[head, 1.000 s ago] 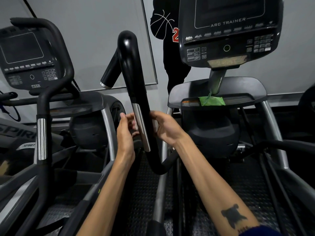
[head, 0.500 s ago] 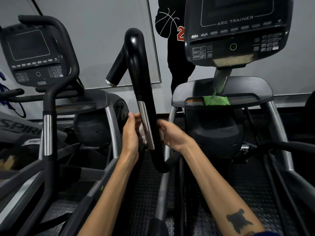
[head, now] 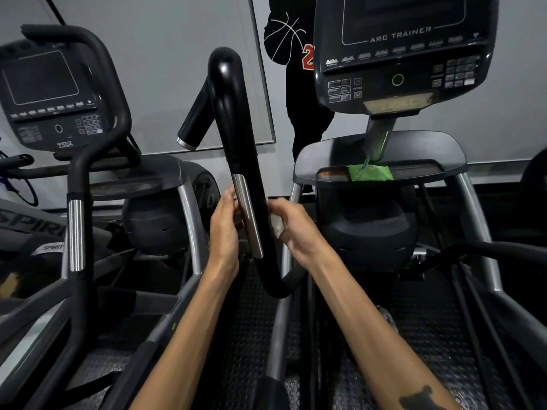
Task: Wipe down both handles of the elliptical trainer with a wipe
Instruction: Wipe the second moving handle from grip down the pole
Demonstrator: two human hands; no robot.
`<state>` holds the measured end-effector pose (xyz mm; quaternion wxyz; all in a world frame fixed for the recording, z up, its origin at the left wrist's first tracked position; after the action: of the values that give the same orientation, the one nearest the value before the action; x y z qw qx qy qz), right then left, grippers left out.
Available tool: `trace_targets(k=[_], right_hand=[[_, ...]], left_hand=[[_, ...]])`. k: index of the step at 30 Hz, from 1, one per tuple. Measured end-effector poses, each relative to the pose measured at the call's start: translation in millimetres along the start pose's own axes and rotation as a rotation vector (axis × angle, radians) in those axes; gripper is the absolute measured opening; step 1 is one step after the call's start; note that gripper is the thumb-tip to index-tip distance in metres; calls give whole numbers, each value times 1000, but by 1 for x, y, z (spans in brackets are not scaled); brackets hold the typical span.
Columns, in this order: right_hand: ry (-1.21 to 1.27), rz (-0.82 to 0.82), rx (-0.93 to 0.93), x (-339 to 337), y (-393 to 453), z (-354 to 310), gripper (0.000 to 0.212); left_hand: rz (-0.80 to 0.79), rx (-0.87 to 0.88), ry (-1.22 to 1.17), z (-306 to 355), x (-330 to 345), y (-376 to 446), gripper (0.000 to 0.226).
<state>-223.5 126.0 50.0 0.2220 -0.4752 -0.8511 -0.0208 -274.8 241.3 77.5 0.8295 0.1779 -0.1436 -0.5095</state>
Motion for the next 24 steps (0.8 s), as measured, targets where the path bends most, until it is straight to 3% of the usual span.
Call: trace_targets(k=[5, 9, 13, 16, 21, 24], right_hand=[[125, 2, -195, 7, -18, -3, 42], [149, 85, -156, -1, -18, 5, 29], [197, 254, -303, 7, -28, -20, 18], [45, 326, -454, 6, -42, -12, 28], [49, 404, -471, -2, -37, -17, 26], [-107, 499, -624, 8, -54, -27, 27]], left_hand=[[-13, 25, -8, 9, 3, -3, 54], [7, 43, -28, 17, 2, -2, 64], [-16, 57, -14, 19, 6, -4, 63], [-12, 52, 4, 16, 3, -4, 60], [-16, 65, -6, 19, 4, -6, 56], [-28, 67, -54, 22, 9, -9, 54]])
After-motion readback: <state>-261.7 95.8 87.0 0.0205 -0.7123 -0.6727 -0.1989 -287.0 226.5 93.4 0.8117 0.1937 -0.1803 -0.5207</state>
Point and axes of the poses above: each hand's wrist, its own y-axis towards the middle knuckle, its own x-axis out of the palm, z = x × y, the point moved 7 cm from there along y, towards the middle knuckle, and after that the axes turned 14 degrees about x, right-handed, at the moved point
